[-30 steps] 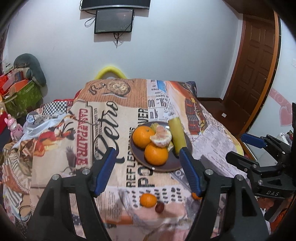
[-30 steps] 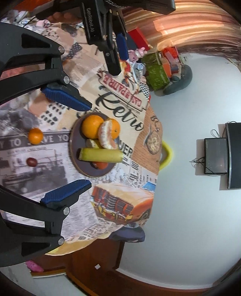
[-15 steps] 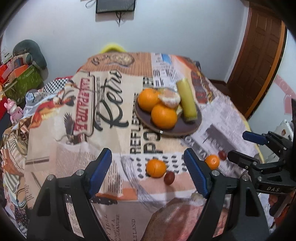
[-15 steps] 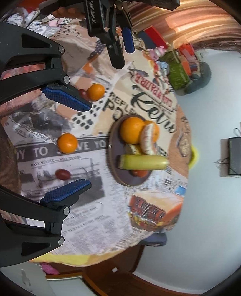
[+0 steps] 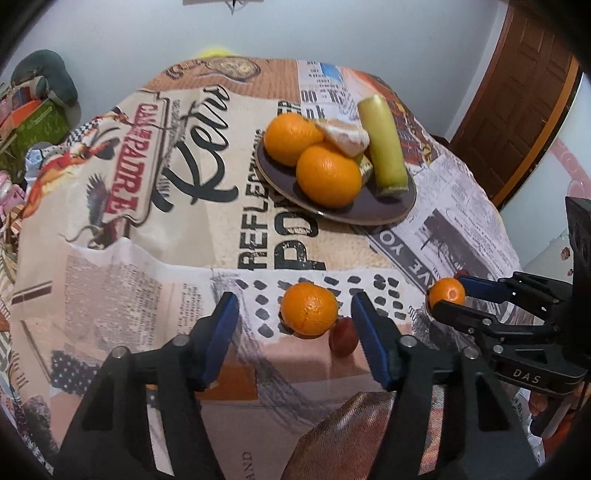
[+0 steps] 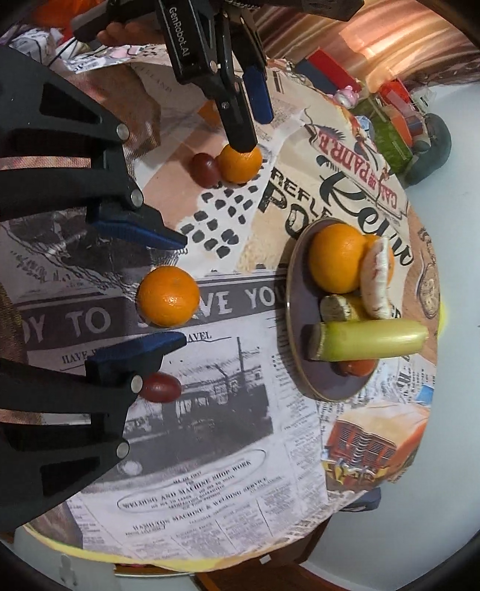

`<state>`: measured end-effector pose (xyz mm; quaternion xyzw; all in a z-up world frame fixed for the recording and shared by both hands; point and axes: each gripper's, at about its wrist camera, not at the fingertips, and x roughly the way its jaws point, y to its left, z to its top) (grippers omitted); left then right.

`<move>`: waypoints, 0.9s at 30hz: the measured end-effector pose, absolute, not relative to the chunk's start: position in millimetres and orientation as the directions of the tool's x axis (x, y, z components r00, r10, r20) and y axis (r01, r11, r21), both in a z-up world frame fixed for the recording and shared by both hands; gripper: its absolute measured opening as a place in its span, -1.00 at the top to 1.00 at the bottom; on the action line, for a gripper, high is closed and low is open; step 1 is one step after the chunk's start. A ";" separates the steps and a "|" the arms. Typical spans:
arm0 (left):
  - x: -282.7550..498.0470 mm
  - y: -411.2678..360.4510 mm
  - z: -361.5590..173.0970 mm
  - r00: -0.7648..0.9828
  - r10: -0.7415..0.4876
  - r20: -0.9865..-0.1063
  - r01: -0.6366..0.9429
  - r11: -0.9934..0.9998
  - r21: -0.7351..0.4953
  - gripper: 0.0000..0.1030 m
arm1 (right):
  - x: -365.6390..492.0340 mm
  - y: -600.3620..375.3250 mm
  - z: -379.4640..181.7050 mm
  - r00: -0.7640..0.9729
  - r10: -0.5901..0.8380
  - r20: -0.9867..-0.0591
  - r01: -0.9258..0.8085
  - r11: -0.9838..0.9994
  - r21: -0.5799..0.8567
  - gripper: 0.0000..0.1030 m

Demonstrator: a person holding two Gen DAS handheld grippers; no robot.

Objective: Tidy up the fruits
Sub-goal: 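Grasp a small tangerine with the left gripper while the right gripper grasps another tangerine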

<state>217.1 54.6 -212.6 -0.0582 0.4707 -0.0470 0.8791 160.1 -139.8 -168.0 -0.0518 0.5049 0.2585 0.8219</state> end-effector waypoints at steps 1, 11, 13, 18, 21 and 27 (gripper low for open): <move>218.4 53.8 -214.5 0.550 -0.141 -0.823 0.030 0.988 -0.149 -0.18 | 160.7 -140.1 -169.2 0.353 0.374 -0.858 -0.477 0.860 0.179 0.29; 231.2 47.7 -233.3 0.520 -0.175 -0.836 0.046 0.983 -0.177 0.24 | 162.7 -147.6 -169.8 0.366 0.390 -0.845 -0.471 0.861 0.194 0.39; 231.1 47.7 -232.0 0.523 -0.183 -0.832 0.045 0.981 -0.187 0.29 | 163.3 -148.5 -167.5 0.370 0.397 -0.840 -0.470 0.860 0.199 0.39; 231.7 45.3 -224.6 0.539 -0.160 -0.827 0.044 0.986 -0.163 0.29 | 168.7 -148.6 -159.9 0.400 0.394 -0.828 -0.470 0.863 0.184 0.39; 232.3 44.6 -215.0 0.559 -0.160 -0.814 0.046 0.986 -0.163 0.29 | 172.8 -150.4 -156.0 0.414 0.396 -0.820 -0.465 0.866 0.183 0.39; 237.8 37.6 -193.0 0.601 -0.165 -0.782 0.058 0.985 -0.164 0.29 | 180.4 -157.0 -145.0 0.451 0.396 -0.800 -0.458 0.872 0.174 0.39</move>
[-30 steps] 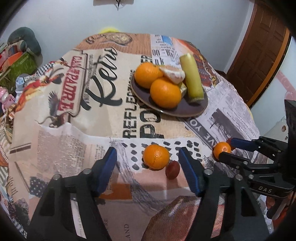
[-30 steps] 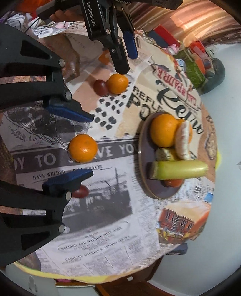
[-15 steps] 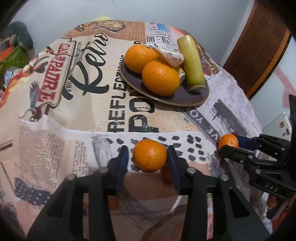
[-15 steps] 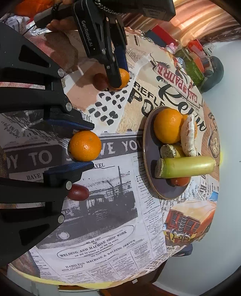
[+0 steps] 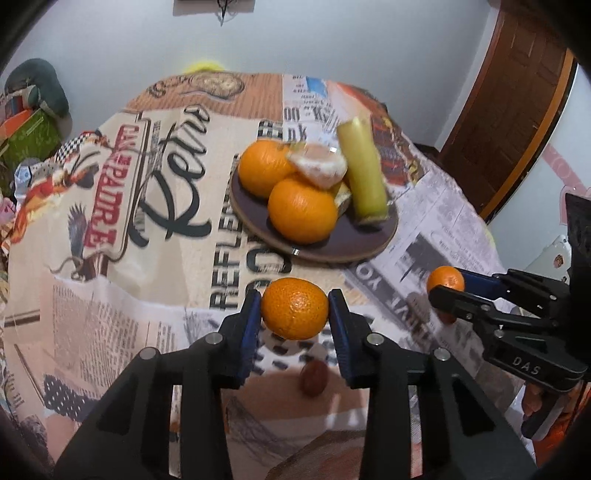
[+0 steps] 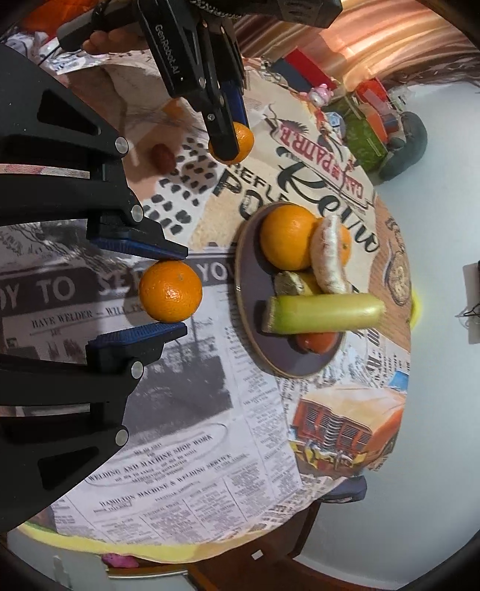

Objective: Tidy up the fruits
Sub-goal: 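Grasp a small tangerine with the left gripper while the right gripper grasps another tangerine, then lower both tangerines onto the plate and open both grippers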

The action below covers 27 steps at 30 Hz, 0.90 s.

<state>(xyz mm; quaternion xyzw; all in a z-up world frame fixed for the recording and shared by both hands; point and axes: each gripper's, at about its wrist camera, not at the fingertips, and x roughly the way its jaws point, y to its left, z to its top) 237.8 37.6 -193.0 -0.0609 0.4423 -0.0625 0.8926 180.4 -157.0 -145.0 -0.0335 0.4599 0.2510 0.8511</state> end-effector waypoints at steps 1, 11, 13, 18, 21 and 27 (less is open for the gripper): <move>239.0 35.7 -189.5 0.608 -0.165 -0.776 0.061 0.985 -0.162 0.29 | 181.8 -158.1 -143.3 0.457 0.396 -0.796 -0.456 0.873 0.173 0.39; 262.7 14.2 -169.8 0.644 -0.194 -0.740 0.095 0.980 -0.174 0.29 | 204.2 -170.8 -131.4 0.508 0.396 -0.765 -0.433 0.885 0.170 0.39; 268.2 10.5 -171.9 0.640 -0.200 -0.742 0.098 0.979 -0.180 0.29 | 210.3 -172.9 -129.8 0.516 0.391 -0.762 -0.430 0.888 0.164 0.39; 282.2 1.9 -180.2 0.631 -0.201 -0.749 0.095 0.979 -0.182 0.29 | 224.2 -176.5 -126.6 0.525 0.397 -0.753 -0.430 0.887 0.168 0.39; 290.7 -3.0 -184.7 0.629 -0.200 -0.752 0.097 0.979 -0.179 0.29 | 232.3 -177.2 -125.6 0.533 0.401 -0.745 -0.431 0.887 0.169 0.39; 303.8 -11.6 -191.5 0.619 -0.208 -0.757 0.109 0.978 -0.180 0.29 | 251.7 -175.9 -130.9 0.533 0.401 -0.745 -0.430 0.887 0.169 0.39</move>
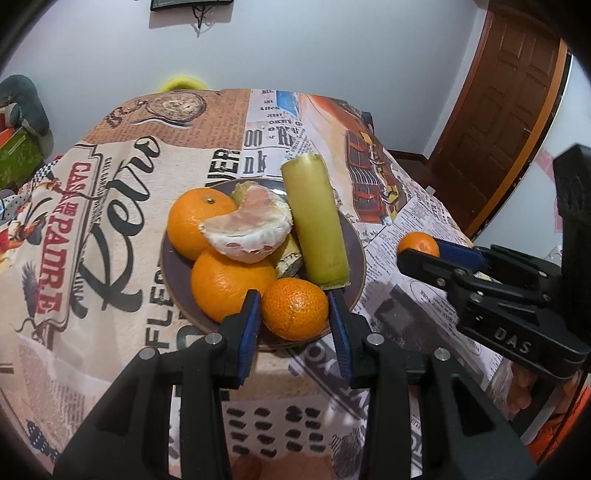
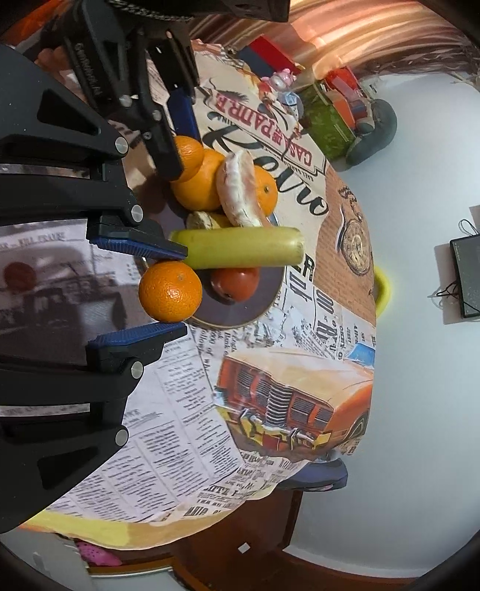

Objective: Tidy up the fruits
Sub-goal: 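Lower both tangerines onto the plate and open both grippers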

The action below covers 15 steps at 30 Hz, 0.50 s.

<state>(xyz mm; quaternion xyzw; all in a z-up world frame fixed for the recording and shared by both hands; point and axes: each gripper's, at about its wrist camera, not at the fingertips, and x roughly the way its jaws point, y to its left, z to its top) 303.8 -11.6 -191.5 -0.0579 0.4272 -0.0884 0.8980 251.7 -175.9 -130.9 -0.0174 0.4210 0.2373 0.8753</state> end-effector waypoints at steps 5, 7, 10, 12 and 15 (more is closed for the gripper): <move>312.0 -17.5 -195.6 0.619 -0.198 -0.760 0.123 0.980 -0.156 0.29 | 263.5 -170.7 -136.2 0.528 0.397 -0.751 -0.442 0.883 0.157 0.39; 315.0 -17.8 -197.8 0.618 -0.193 -0.762 0.121 0.981 -0.151 0.29 | 268.9 -168.4 -139.3 0.525 0.395 -0.754 -0.446 0.882 0.151 0.39; 318.4 -18.5 -198.1 0.624 -0.196 -0.757 0.122 0.981 -0.153 0.29 | 275.7 -164.8 -143.1 0.521 0.396 -0.756 -0.450 0.880 0.150 0.39; 320.2 -19.4 -197.1 0.628 -0.192 -0.754 0.123 0.981 -0.146 0.29 | 280.0 -162.7 -145.1 0.518 0.399 -0.756 -0.453 0.878 0.154 0.39; 322.8 -19.2 -197.1 0.628 -0.200 -0.752 0.126 0.980 -0.156 0.25 | 286.0 -160.7 -146.2 0.515 0.406 -0.755 -0.452 0.877 0.163 0.39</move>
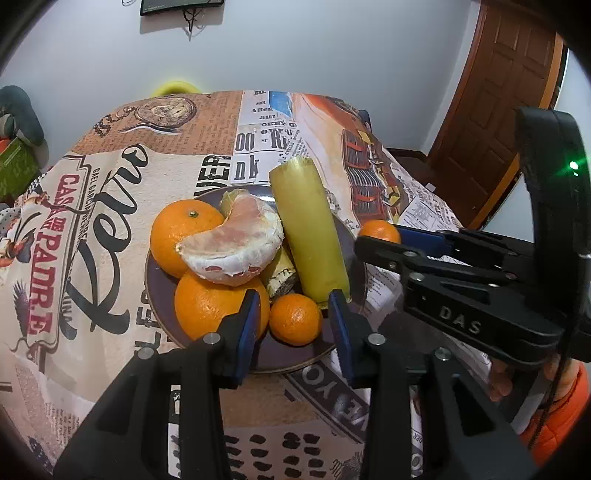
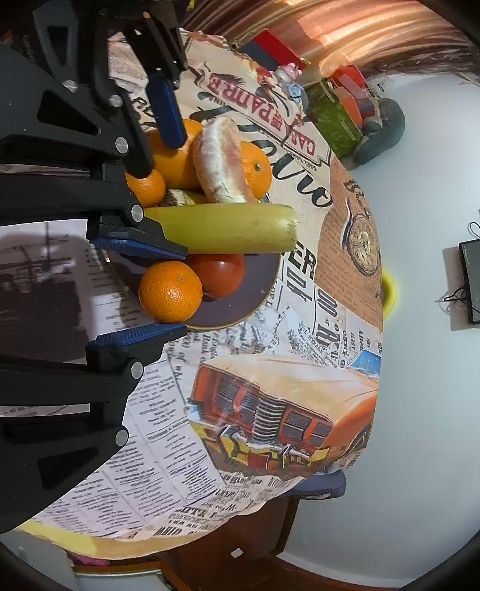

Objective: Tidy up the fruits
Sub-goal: 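Lower both tangerines onto the plate and open both grippers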

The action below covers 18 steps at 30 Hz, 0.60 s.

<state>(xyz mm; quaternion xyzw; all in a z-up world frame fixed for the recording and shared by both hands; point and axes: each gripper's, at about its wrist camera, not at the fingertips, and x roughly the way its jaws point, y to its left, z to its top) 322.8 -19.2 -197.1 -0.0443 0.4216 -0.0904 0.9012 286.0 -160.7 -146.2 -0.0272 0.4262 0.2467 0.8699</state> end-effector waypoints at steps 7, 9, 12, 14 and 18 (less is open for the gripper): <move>321.6 -15.9 -195.5 0.634 -0.207 -0.745 0.122 0.978 -0.168 0.25 | 293.6 -156.9 -149.7 0.496 0.409 -0.766 -0.453 0.875 0.173 0.38; 320.8 -15.6 -193.8 0.636 -0.206 -0.744 0.122 0.978 -0.166 0.25 | 292.8 -156.7 -150.4 0.492 0.405 -0.770 -0.451 0.876 0.172 0.29; 317.1 -15.0 -190.1 0.641 -0.197 -0.742 0.121 0.980 -0.156 0.25 | 285.6 -159.3 -144.0 0.511 0.403 -0.759 -0.447 0.879 0.166 0.15; 313.6 -13.8 -187.1 0.644 -0.195 -0.740 0.119 0.981 -0.154 0.25 | 281.4 -160.3 -138.8 0.518 0.400 -0.756 -0.452 0.879 0.155 0.15; 302.3 -10.1 -175.8 0.660 -0.185 -0.728 0.116 0.983 -0.144 0.25 | 267.8 -162.4 -126.3 0.538 0.390 -0.747 -0.458 0.879 0.129 0.15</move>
